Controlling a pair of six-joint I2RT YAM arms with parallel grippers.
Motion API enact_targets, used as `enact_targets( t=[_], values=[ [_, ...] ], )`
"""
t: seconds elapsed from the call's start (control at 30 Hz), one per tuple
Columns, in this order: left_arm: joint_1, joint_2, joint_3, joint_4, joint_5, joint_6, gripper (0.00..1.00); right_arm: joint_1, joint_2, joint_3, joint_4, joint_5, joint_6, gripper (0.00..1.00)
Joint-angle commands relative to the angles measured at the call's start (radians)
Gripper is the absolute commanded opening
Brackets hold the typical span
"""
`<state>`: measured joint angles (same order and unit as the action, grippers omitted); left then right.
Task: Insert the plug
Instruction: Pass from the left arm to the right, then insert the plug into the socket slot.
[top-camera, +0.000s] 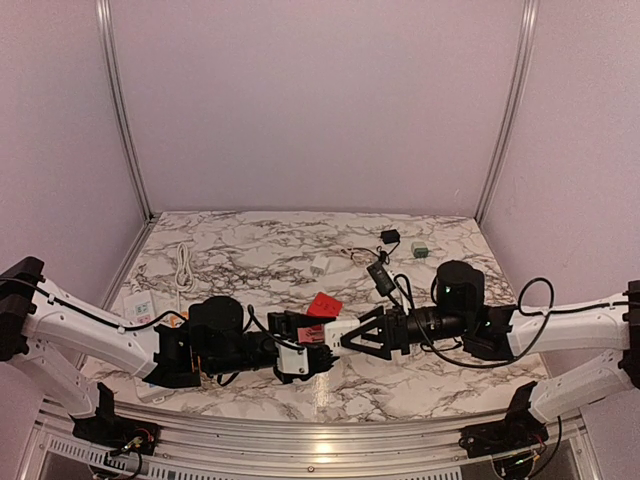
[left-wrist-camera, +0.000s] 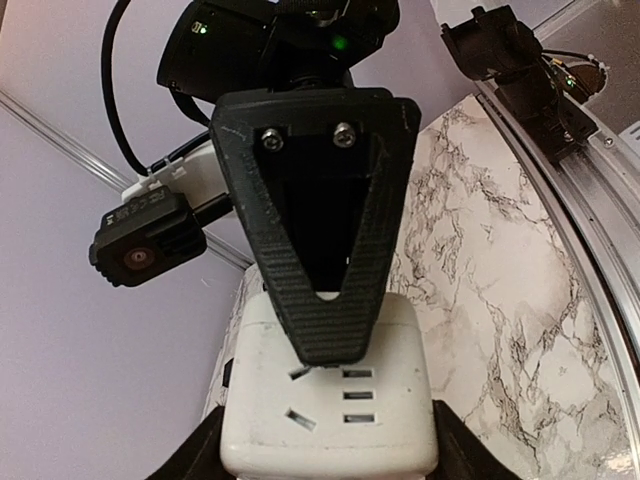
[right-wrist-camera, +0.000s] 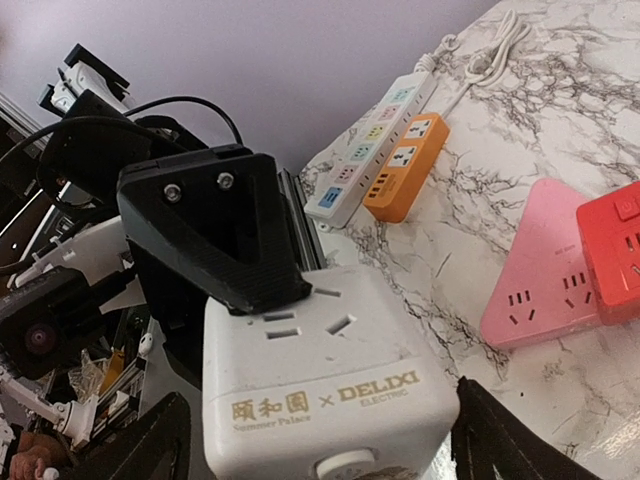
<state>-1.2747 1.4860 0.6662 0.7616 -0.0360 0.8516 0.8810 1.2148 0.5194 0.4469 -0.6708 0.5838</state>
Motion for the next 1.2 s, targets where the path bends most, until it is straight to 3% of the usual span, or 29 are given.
enact_targets(
  t=[0.0,0.23,0.3,0.37,0.43,0.6,0.7,0.73,0.93,1.17],
  values=[
    [0.003,-0.035,-0.008,0.053,-0.010,-0.007,0.32,0.009,0.009,-0.009,0.050,-0.006,-0.006,0.82],
    [0.003,-0.033,-0.004,0.056,-0.011,0.000,0.32,0.009,0.027,-0.017,0.117,-0.036,0.021,0.68],
    [0.003,-0.033,-0.007,0.056,-0.012,0.002,0.32,0.007,0.035,-0.024,0.161,-0.053,0.044,0.57],
    [0.003,-0.034,-0.006,0.056,-0.014,0.001,0.34,0.007,0.040,-0.033,0.196,-0.065,0.067,0.40],
    [0.003,-0.036,-0.008,0.056,-0.020,-0.001,0.41,0.007,0.040,-0.032,0.203,-0.070,0.075,0.28],
    [0.005,-0.045,-0.022,0.066,-0.061,0.002,0.70,0.008,0.028,-0.003,0.140,-0.075,0.056,0.26],
    [0.005,-0.057,-0.042,0.080,-0.094,-0.002,0.96,0.008,0.005,0.044,0.013,-0.052,-0.005,0.26],
    [0.007,-0.063,-0.050,0.086,-0.104,-0.010,0.98,0.007,-0.005,0.065,-0.045,-0.027,-0.033,0.26],
    [0.050,-0.115,-0.089,0.099,-0.157,-0.187,0.99,0.007,-0.022,0.226,-0.376,0.115,-0.208,0.26],
    [0.171,-0.193,-0.130,0.093,-0.202,-0.547,0.99,0.007,0.017,0.344,-0.610,0.254,-0.324,0.25]
  ],
)
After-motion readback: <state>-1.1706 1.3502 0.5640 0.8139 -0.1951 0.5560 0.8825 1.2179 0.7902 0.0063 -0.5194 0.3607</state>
